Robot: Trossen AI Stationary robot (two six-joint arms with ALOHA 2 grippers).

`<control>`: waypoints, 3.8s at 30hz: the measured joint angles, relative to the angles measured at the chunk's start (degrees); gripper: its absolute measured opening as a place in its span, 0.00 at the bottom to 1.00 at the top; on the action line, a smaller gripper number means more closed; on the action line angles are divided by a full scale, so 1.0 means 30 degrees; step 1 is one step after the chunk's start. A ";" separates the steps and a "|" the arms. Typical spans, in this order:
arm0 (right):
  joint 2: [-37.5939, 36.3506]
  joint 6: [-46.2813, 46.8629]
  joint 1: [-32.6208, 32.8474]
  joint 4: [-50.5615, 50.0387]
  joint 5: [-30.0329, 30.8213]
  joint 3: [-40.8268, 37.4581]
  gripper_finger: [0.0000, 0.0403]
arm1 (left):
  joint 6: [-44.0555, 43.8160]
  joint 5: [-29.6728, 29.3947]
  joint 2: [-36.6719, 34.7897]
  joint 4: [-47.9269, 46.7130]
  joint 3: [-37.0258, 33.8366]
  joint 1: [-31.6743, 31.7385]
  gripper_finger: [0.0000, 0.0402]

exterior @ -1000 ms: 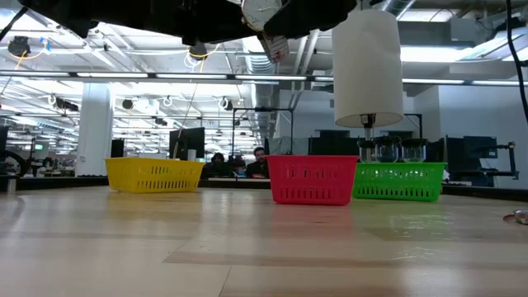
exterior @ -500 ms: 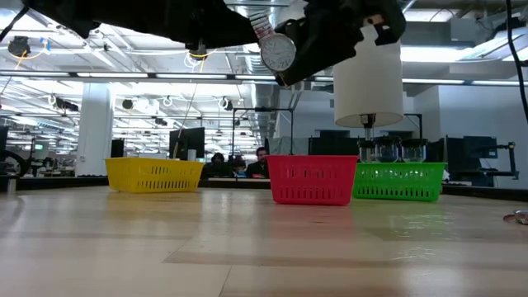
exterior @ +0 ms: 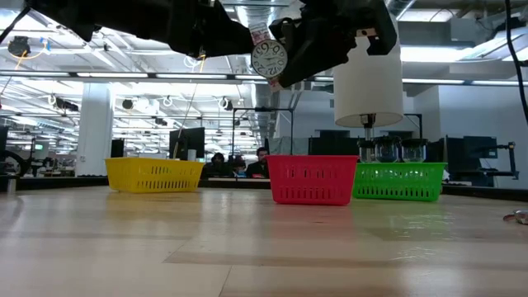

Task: Pick & Place Office items
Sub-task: Put the white wristwatch into the yellow bin, then put the black digital clock into the red bin

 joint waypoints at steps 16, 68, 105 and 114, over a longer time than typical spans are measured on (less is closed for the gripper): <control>-0.0029 0.1004 0.0058 -0.0044 0.0000 0.0000 0.49 | -0.0524 -0.4252 -0.0007 -0.3162 -0.0017 0.0000 0.04; 0.2544 0.6517 0.0420 -0.2694 -0.0117 -0.0008 0.48 | -1.5129 0.2119 -1.0112 -2.4672 -0.3098 1.1256 0.35; -0.4073 2.7013 0.8753 -0.7093 0.0652 -0.5505 0.48 | -1.4647 0.3780 -1.0222 -1.4186 -0.3091 0.6197 0.39; -0.4065 2.7729 0.9379 -0.3600 0.2079 -0.7514 0.48 | -1.6276 0.6425 -1.0214 -1.0277 -0.3084 0.2321 0.39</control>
